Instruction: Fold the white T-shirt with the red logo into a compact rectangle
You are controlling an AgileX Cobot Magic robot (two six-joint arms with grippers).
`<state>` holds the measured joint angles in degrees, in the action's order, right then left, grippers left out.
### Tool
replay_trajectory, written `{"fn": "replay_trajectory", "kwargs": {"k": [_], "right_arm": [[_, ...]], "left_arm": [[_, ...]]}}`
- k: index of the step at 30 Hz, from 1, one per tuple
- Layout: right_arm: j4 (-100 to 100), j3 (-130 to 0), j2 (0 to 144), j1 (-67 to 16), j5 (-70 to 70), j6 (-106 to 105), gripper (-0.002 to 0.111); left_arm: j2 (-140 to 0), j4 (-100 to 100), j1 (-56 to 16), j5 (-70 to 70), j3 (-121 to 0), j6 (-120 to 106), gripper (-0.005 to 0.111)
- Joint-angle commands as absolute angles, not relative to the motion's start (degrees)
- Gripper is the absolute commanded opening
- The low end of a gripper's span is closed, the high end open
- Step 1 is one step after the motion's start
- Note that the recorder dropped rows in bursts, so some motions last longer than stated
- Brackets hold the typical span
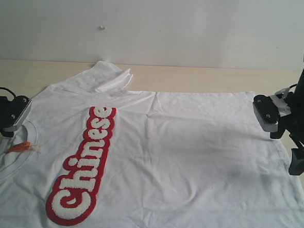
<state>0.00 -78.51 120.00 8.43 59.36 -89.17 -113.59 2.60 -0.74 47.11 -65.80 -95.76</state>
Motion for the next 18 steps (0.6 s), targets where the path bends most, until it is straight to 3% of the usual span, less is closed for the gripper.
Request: {"fn": "replay_trajectory", "kwargs": {"k": [1,10,18], "right_arm": [[-1.06,-78.91,120.0,8.83,57.86,-87.75,0.105],[-1.06,-78.1,120.77,8.83,59.69,-87.85,0.105],[-0.68,-78.1,120.87,8.83,52.03,-86.67,0.105]], "left_arm": [[-113.5,2.69,-0.54,47.23,-66.16,-95.55,0.105],[-113.5,2.69,-0.54,47.23,-66.16,-95.55,0.105],[-113.5,2.69,-0.54,47.23,-66.16,-95.55,0.105]]}}
